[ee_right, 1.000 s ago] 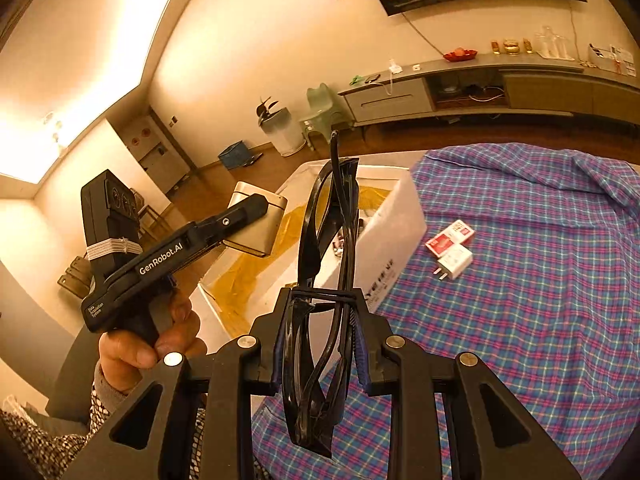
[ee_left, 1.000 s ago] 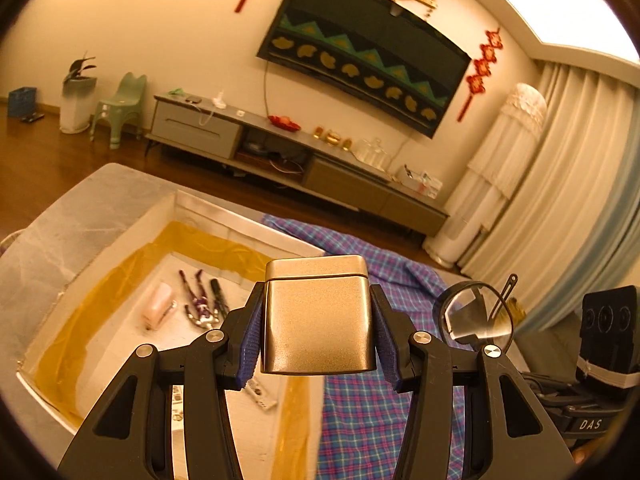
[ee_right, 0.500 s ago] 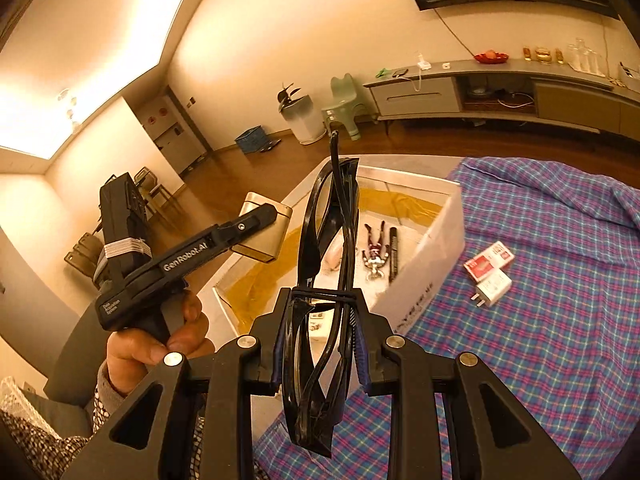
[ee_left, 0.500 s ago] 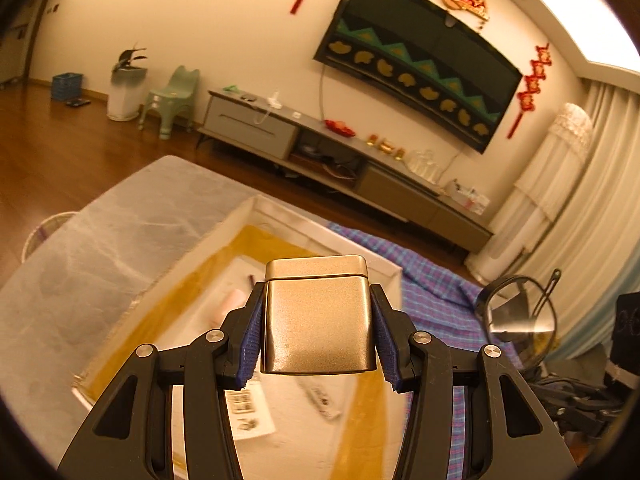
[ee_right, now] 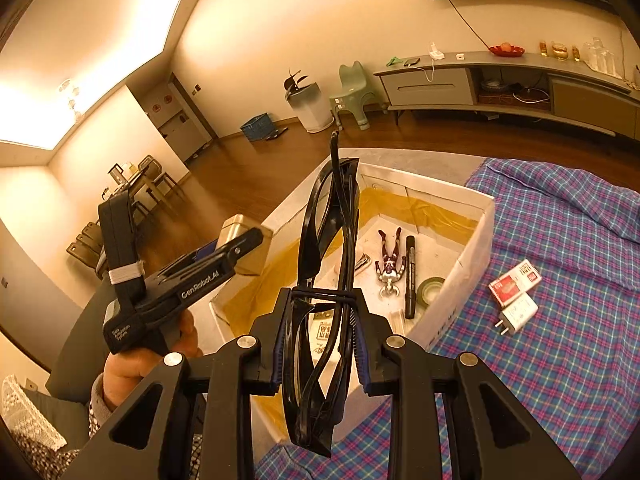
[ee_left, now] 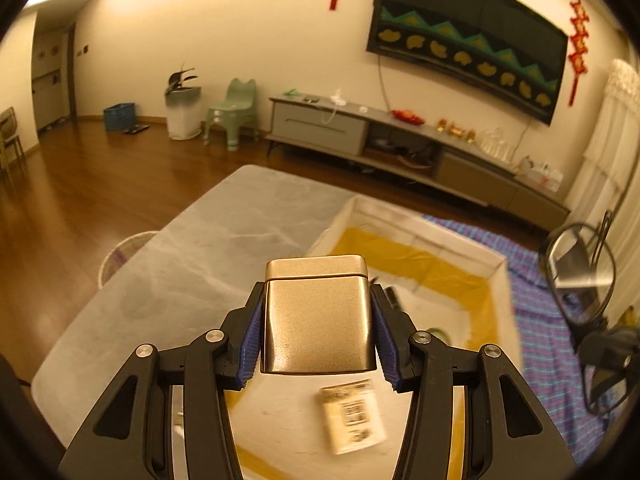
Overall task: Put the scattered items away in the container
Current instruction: 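Carry the gold tin and black glasses over the box with both tools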
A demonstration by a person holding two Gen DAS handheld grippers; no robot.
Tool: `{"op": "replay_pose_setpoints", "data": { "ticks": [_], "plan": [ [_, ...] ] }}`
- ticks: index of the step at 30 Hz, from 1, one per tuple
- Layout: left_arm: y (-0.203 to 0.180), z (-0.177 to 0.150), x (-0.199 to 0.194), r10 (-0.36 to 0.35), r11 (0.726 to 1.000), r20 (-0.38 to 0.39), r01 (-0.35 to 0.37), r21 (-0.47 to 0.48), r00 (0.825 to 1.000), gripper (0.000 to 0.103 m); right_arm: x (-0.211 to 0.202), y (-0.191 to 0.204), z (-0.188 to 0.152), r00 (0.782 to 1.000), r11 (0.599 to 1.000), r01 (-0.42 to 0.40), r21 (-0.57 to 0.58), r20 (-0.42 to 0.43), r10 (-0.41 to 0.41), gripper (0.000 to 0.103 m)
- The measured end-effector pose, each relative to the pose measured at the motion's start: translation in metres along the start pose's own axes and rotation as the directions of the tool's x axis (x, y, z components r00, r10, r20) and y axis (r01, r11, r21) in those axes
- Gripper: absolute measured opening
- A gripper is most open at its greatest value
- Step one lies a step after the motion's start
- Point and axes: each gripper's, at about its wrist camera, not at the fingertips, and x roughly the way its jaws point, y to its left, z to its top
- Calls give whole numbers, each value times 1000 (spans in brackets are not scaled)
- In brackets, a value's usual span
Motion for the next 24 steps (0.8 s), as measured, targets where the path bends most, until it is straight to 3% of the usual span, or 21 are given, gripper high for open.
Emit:
{"op": "replay_pose_setpoints", "data": {
  "ticks": [5, 14, 24],
  "plan": [
    [-5, -6, 6, 55, 996, -18, -54, 70, 998, 51, 17, -3, 13, 999, 999, 29, -17, -21, -29, 29],
    [-10, -13, 14, 91, 984, -53, -82, 158, 994, 51, 57, -22, 37, 994, 998, 64, -17, -89, -65, 29],
    [-15, -23, 25, 128, 962, -98, -100, 252, 987, 51, 111, -28, 60, 968, 976, 134, -169, -190, -166, 29]
  ]
}}
